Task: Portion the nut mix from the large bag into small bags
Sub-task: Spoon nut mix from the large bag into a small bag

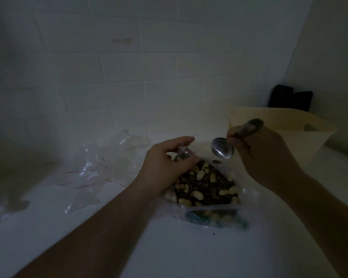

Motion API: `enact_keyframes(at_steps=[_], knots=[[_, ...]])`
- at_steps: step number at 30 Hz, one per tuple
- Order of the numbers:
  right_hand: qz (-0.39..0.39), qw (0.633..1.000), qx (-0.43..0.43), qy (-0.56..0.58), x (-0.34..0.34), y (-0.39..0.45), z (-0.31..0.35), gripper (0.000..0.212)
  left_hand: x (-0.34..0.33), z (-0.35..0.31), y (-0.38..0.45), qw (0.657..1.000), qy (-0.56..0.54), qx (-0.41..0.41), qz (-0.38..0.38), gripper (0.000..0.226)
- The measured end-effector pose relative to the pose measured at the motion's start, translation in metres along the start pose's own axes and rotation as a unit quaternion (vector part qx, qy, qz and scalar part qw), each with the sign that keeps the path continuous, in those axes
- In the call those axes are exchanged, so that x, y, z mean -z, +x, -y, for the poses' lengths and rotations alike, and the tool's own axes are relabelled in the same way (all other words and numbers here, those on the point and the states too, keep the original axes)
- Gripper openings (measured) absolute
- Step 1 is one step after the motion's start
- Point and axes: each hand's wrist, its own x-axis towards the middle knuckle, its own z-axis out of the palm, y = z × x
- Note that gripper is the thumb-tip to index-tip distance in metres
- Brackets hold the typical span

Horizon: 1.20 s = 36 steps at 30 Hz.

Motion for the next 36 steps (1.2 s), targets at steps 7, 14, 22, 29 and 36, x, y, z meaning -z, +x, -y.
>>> enact_keyframes(at_steps=[7,14,22,29,36], knots=[[-0.081,0.996,-0.004,0.028,0.003,-0.002,0.009,0.028,0.0,0.0,0.001,1.0,0.005,0.001,0.0,0.046],[-0.094,0.988,-0.06,0.108,0.008,-0.001,0.009,0.028,0.0,0.0,0.0,1.0,0.005,0.008,0.003,0.046],[-0.188,0.975,0.073,0.09,0.022,-0.007,0.025,0.045,0.0,0.002,0.002,1.0,0.007,0.006,0.004,0.049],[-0.117,0.987,0.111,0.023,0.002,-0.013,0.018,0.028,0.0,0.003,0.001,1.0,-0.002,0.008,0.003,0.048],[-0.062,0.986,0.156,0.008,-0.011,-0.016,0.006,0.024,0.001,0.005,0.001,1.0,-0.004,0.012,0.005,0.049]])
